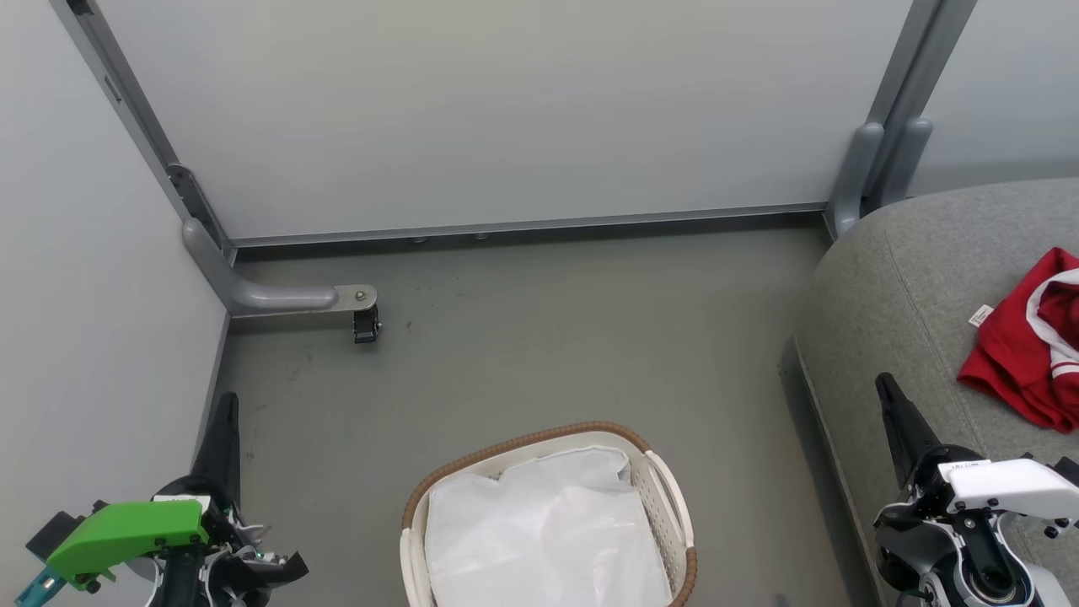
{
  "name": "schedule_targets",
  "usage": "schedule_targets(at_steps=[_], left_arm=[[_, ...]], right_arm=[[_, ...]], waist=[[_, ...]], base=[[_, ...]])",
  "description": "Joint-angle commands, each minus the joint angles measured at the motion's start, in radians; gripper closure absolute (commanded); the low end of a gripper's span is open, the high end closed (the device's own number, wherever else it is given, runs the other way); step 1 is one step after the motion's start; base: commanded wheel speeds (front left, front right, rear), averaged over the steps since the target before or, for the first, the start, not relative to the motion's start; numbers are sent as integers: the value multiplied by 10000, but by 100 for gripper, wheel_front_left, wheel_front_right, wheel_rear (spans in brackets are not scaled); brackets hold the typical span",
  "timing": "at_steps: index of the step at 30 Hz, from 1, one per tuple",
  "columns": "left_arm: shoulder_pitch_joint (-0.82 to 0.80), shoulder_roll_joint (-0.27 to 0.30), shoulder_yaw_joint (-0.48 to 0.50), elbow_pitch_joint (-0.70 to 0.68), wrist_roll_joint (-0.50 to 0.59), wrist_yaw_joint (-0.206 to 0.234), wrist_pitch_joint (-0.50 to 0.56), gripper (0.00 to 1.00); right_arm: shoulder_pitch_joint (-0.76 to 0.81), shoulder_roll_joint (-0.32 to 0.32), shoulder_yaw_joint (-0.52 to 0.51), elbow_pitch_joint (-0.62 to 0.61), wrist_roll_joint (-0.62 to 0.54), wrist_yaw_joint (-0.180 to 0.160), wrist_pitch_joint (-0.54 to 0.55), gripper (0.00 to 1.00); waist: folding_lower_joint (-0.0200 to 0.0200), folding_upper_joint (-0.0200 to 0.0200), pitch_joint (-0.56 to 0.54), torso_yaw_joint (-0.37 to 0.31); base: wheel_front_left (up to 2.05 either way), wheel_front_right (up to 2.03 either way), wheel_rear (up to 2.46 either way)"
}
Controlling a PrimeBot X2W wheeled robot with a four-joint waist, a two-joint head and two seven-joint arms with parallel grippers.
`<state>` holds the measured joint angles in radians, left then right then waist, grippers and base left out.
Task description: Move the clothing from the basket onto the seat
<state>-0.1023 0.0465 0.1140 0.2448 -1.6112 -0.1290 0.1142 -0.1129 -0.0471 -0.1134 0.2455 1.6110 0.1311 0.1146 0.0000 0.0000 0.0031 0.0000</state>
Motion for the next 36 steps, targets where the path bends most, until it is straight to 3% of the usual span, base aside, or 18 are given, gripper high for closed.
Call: schedule_targets(at_steps=[1,36], left_arm=[[-126,69,22,-16,-30,-32,33,100],[-125,69,19,-17,-31,-32,33,100]], right_arm=[[86,-60,-24,-41,36,-7,29,100],[87,-60,-22,-40,37,-7,28,100]], waist=[[0,0,0,0],[0,0,0,0]], base=[[0,0,0],[0,0,0]])
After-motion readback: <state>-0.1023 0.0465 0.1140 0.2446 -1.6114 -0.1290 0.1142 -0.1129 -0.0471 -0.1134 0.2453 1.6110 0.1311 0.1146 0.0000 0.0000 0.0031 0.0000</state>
